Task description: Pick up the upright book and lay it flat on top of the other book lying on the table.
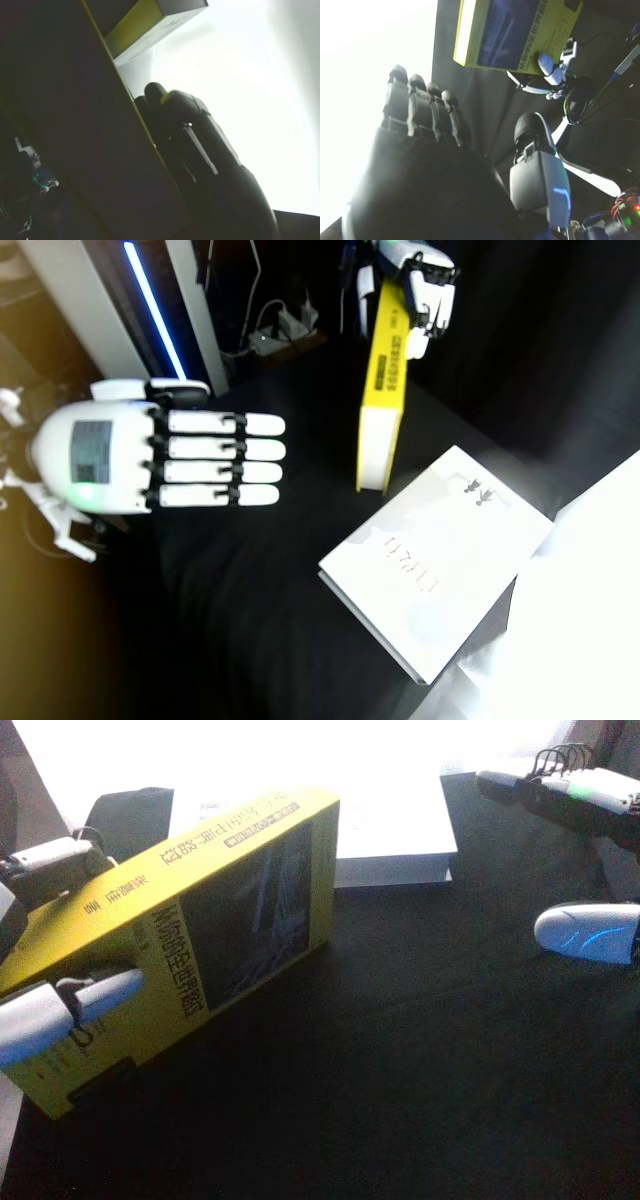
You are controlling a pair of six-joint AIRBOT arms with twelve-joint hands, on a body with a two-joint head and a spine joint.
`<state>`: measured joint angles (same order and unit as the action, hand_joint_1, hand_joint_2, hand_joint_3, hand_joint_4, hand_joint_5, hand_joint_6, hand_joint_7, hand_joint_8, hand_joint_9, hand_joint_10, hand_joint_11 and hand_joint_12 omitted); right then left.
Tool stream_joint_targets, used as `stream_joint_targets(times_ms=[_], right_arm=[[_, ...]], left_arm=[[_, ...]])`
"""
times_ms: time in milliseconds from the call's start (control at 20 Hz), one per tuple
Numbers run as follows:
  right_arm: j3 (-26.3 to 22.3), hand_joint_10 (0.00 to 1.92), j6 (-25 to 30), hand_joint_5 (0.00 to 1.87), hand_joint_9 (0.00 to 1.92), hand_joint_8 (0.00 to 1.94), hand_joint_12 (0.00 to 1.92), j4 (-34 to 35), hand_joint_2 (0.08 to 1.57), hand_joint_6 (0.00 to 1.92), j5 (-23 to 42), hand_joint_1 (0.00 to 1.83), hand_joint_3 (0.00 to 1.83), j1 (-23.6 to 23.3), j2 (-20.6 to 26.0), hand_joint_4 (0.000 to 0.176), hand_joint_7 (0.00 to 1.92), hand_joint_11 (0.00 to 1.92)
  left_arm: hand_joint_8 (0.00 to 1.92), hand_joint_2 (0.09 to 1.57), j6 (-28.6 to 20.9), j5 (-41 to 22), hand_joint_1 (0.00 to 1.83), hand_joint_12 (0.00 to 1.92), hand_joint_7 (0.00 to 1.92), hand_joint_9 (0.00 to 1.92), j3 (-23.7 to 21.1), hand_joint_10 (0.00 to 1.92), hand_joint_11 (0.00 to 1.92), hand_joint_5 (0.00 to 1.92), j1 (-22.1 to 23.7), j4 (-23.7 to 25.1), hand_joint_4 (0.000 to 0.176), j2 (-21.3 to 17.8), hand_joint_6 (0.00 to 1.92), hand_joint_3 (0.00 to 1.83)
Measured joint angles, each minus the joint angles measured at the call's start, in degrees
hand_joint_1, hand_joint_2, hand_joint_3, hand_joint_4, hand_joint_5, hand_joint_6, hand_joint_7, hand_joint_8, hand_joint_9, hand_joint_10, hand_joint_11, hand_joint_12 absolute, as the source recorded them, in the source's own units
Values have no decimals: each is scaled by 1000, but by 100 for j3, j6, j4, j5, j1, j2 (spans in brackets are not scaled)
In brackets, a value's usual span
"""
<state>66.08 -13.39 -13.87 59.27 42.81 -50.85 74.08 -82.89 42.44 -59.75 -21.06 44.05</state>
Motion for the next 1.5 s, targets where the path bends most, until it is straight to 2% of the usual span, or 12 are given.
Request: stream_joint_targets(times_ms=[250, 600, 700, 750, 900, 950, 1050, 1150, 1250, 1400, 1450, 1500], right_arm=[[39, 0, 2, 0, 0, 0, 0, 83, 1261, 0, 0, 262, 24, 0, -7, 0, 0, 0], [256, 0, 0, 0, 0, 0, 0, -103, 1260, 0, 7, 177, 18, -391, -107, 0, 0, 0], [378, 0, 0, 0, 0, 0, 0, -94, 1233, 0, 107, 332, 3, -684, -107, 0, 0, 0], [476, 0, -24, 0, 0, 0, 0, -149, 1216, 0, 114, 398, 0, -946, -166, 36, 0, 0], [546, 0, -63, 0, 0, 0, 0, -358, 1187, 0, 122, 474, 0, -1314, -310, 54, 0, 0], [584, 0, -76, 0, 0, 0, 0, -529, 1174, 0, 129, 473, 0, -1460, -393, 76, 0, 0], [645, 0, -74, 0, 0, 0, 0, -745, 1179, 0, 122, 454, 0, -1692, -546, 32, 0, 0], [748, 0, -74, 0, 0, 0, 0, -831, 1129, 0, 83, 626, 0, -1827, -719, 95, 0, 0], [920, 0, -79, 0, 0, 0, 0, -828, 1104, 0, -70, 801, 0, -1823, -977, 92, 0, 0], [1095, 0, -39, 0, 0, 0, 4, -769, 1148, 0, -221, 802, 0, -1827, -1217, 28, 0, 8], [1147, 261, 63, 21, 81, 14, 885, -782, 1137, 21, -254, 838, 0, -1827, -1268, 1, 176, 1], [1209, 820, 170, 272, 504, 303, 1599, -782, 1157, 140, -243, 883, 2, -1829, -1307, 0, 685, 107]], left_arm=[[1028, 1250, -4, -437, 1086, 1548, 1160, 1224, -101, 1285, 1117, 735, -15, 376, 0, -195, 1337, 0], [954, 1234, 289, -24, 1093, 1481, 1206, 1332, 363, 1148, 1204, 762, 1296, 927, 0, -170, 1298, 0], [917, 1223, 326, 323, 1099, 1440, 1223, 1325, 516, 1100, 1221, 782, 1644, 1003, 0, -22, 1268, 1], [899, 1207, 365, 688, 1107, 1522, 1232, 1297, 612, 1153, 1205, 814, 1797, 1029, 0, 42, 1221, 0], [984, 1217, 380, 1060, 1101, 1566, 1189, 1275, 719, 1245, 1235, 794, 1954, 1023, 0, 157, 1251, 1], [992, 1226, 380, 1172, 1071, 1570, 1218, 1304, 782, 1256, 1244, 783, 2020, 1067, 0, 221, 1274, 2], [1090, 1235, 387, 1338, 1066, 1799, 1205, 1259, 828, 1460, 1144, 768, 2177, 1139, 0, 328, 1302, 0], [1109, 1234, 389, 1373, 1083, 1633, 1218, 1274, 848, 1377, 1174, 765, 2304, 1364, 0, 398, 1302, 0], [1142, 1243, 413, 1340, 1081, 1584, 1179, 1242, 837, 1362, 1168, 749, 2437, 1722, 0, 404, 1322, 0], [1098, 1206, 461, 1453, 1100, 1578, 1202, 1294, 826, 1335, 1208, 816, 2483, 1703, 0, 422, 1225, 0], [1071, 1210, 485, 1469, 1097, 1571, 1200, 1285, 826, 1325, 1199, 808, 2522, 1703, 0, 422, 1237, 1], [1065, 1215, 511, 1464, 1096, 1578, 1183, 1259, 824, 1336, 1182, 798, 2540, 1707, 0, 422, 1251, 1]])
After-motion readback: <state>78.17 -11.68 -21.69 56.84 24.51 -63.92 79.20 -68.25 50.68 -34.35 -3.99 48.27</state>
